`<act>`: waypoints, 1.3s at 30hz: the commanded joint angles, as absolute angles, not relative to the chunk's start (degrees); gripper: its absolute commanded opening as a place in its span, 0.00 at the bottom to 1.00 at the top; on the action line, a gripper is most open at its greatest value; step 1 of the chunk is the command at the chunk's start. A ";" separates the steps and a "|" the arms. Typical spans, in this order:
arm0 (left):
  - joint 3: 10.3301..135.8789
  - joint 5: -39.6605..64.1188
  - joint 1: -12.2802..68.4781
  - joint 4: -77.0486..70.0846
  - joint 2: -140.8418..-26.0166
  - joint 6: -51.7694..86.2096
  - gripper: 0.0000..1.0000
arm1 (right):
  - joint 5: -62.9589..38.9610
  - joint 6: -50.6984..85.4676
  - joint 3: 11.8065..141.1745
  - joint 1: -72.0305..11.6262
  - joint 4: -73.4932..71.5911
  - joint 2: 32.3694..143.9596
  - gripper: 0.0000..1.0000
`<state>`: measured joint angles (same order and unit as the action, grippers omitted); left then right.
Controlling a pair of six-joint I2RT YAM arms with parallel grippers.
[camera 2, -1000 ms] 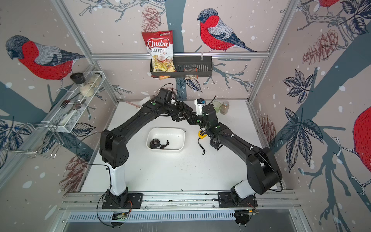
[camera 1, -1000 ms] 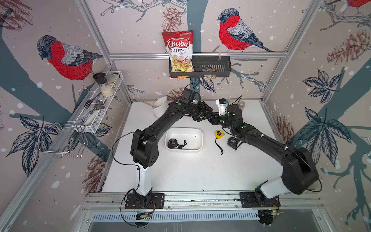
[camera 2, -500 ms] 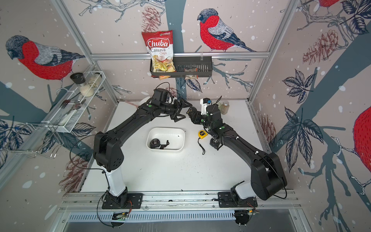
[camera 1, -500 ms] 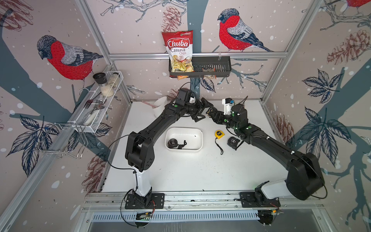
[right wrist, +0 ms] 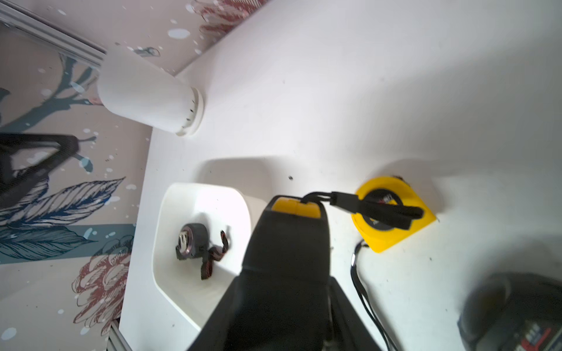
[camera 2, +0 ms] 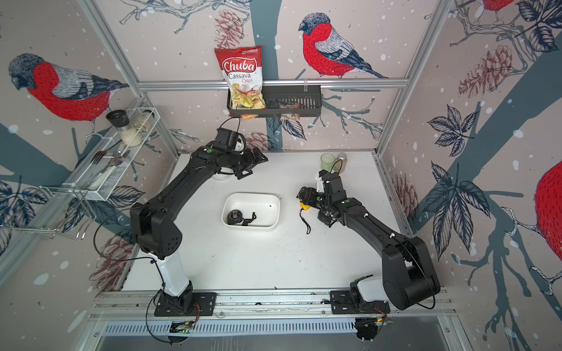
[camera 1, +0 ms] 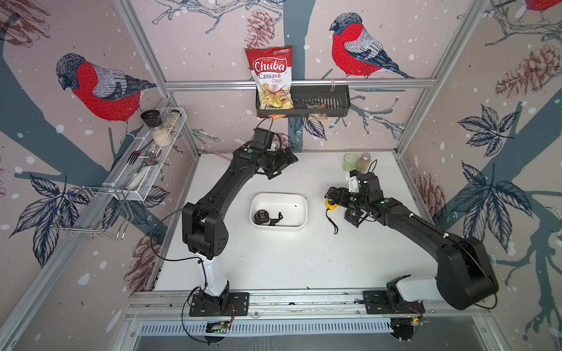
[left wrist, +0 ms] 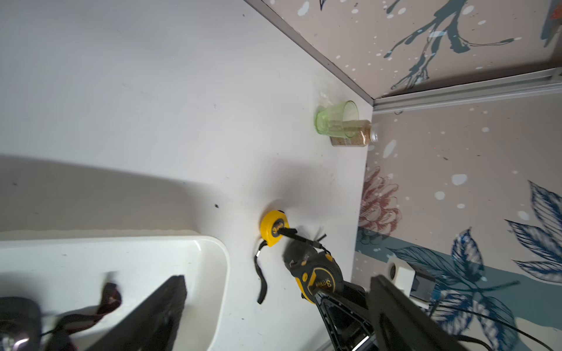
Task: Take the tape measure out of the storage box
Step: Place the tape measure at the center of the board.
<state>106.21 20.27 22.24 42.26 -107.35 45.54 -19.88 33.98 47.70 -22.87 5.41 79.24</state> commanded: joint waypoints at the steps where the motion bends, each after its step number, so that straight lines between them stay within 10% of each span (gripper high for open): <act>1: 107.54 12.47 22.14 50.28 -108.53 38.73 0.97 | -21.36 33.67 46.04 -22.36 5.20 78.84 0.00; 39: 98.98 -8.09 23.83 56.96 -111.17 28.38 0.97 | -24.70 33.75 36.52 -22.63 7.20 84.45 0.00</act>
